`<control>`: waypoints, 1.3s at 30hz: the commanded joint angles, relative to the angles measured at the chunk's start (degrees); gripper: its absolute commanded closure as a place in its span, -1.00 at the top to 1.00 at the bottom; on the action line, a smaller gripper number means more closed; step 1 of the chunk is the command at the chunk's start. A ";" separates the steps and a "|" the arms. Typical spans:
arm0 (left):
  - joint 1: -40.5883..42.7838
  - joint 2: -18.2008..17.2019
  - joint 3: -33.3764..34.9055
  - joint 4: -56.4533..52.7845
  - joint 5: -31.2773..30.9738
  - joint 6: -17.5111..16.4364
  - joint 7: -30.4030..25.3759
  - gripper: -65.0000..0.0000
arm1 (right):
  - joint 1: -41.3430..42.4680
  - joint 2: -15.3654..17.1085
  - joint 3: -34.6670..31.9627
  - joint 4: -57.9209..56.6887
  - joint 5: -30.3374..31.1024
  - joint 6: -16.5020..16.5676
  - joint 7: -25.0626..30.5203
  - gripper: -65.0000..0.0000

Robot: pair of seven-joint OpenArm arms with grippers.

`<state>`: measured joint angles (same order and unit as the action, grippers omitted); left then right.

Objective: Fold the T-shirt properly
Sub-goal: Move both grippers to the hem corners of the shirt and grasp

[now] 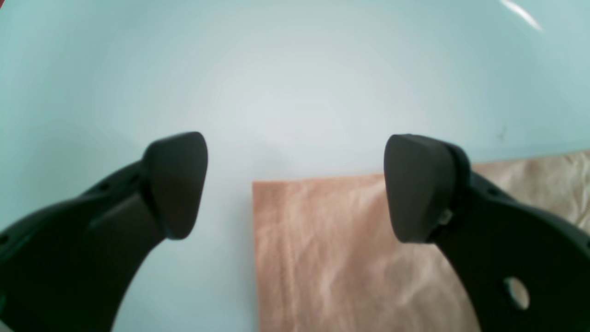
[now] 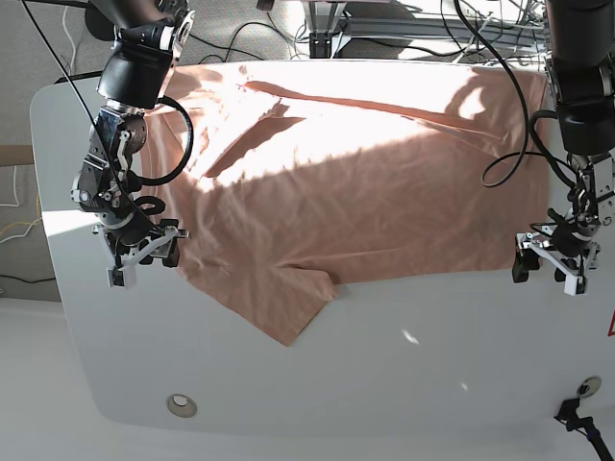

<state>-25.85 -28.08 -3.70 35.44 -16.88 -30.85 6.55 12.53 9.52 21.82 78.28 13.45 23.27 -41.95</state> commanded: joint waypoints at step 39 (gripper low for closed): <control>-1.98 1.83 7.53 -5.33 -0.83 -0.31 -1.23 -0.77 | 13.00 0.64 -3.85 -14.85 0.57 -0.10 7.27 -0.09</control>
<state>-26.72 -25.43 3.90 29.69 -18.09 -30.98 4.34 23.99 10.04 18.87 65.87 13.41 22.74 -37.04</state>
